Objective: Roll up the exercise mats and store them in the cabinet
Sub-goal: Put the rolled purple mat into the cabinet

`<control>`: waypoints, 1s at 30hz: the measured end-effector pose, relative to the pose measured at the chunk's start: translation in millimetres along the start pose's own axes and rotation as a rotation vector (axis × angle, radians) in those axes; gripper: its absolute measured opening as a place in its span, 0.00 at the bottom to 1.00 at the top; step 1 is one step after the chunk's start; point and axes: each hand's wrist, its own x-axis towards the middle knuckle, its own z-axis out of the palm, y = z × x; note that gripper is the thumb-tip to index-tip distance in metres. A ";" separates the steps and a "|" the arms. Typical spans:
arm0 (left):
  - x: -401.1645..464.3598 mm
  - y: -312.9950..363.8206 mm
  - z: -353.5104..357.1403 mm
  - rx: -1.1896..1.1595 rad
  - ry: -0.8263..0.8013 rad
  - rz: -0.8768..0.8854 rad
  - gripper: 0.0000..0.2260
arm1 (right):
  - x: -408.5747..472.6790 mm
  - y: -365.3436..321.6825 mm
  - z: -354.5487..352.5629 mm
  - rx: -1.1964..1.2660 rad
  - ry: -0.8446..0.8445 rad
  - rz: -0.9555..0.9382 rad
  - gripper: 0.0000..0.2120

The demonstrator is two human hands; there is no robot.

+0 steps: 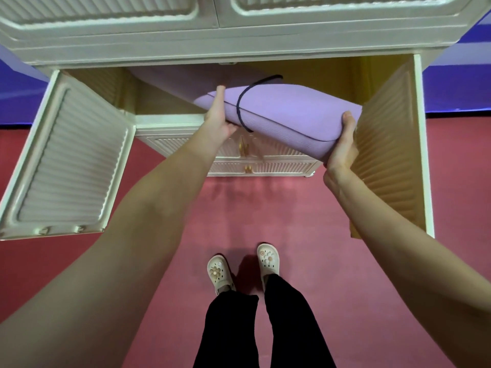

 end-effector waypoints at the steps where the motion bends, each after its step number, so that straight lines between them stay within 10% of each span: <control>1: 0.8 0.4 1.7 -0.017 0.011 0.013 0.28 | 2.8 -0.9 0.9 -0.001 0.005 -0.002 0.28; 15: 10.1 -11.1 25.8 -0.116 0.038 0.080 0.24 | 51.7 -37.8 16.3 0.078 0.007 0.018 0.24; 20: 33.6 -10.0 29.0 -0.072 0.072 0.079 0.28 | 72.0 -30.7 24.1 0.089 -0.010 0.011 0.41; 30: 15.2 9.9 35.5 0.106 0.019 0.028 0.25 | 83.2 -21.5 36.5 0.056 0.078 -0.020 0.20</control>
